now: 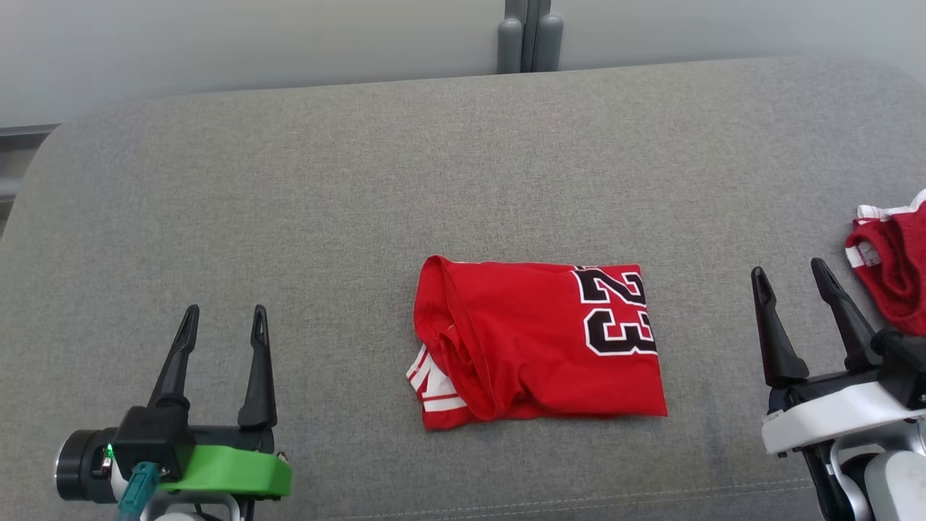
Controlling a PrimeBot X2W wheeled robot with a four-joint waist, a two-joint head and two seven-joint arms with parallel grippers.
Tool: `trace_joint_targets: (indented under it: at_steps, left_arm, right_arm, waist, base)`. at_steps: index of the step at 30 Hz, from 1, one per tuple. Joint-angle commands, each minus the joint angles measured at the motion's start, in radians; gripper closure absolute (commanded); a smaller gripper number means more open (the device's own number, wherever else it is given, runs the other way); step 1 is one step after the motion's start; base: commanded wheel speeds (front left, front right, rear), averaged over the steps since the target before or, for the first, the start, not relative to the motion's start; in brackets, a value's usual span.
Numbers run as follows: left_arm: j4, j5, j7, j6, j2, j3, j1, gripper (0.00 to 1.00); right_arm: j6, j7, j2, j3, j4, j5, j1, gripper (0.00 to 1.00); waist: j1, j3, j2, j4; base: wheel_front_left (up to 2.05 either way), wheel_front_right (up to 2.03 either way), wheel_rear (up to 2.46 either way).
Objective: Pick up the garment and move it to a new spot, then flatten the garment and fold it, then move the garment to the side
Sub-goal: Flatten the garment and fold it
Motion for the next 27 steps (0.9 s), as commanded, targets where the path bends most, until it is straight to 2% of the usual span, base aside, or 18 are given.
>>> trace_joint_targets:
  at_steps: [1,15,16,17,24,27]
  left_arm:
    - [-0.002,-0.005,0.003,0.006,0.007,0.004,0.015,0.0]
    - [-0.019,-0.011,0.006,0.012,0.015,-0.003,0.004,0.0]
    - [-0.018,-0.012,0.005,0.011,0.015,-0.004,0.001,0.0]
    - [-0.018,-0.013,0.004,0.01,0.014,-0.005,-0.004,0.0]
    - [-0.014,-0.013,0.0,0.003,0.005,-0.012,-0.024,0.0]
    - [-0.008,-0.013,-0.003,-0.001,-0.005,-0.019,-0.04,0.0]
  right_arm:
    - [0.0,0.008,0.001,-0.006,-0.009,-0.009,0.018,0.0]
    - [0.0,0.05,0.001,0.009,-0.042,-0.015,0.042,0.0]
    - [0.0,0.051,0.0,0.017,-0.04,-0.012,0.038,0.56]
    - [0.0,0.061,-0.002,0.03,-0.033,-0.006,0.034,1.0]
    - [0.0,0.067,0.001,0.161,0.023,0.02,-0.009,1.0]
    - [0.0,0.045,0.006,0.283,0.1,0.04,-0.055,1.0]
  waist:
    - [0.0,-0.011,0.0,-0.001]
    - [0.0,-0.001,0.0,0.009]
    - [0.0,0.002,0.0,0.011]
    - [0.0,0.006,0.0,0.015]
    - [0.0,0.031,0.0,0.044]
    - [0.0,0.052,0.0,0.07]
  base:
    - [0.0,0.0,0.0]
    - [0.0,0.0,0.0]
    - [0.0,0.0,0.0]
    - [0.0,0.0,0.0]
    - [0.0,0.0,0.0]
    - [0.0,0.0,0.0]
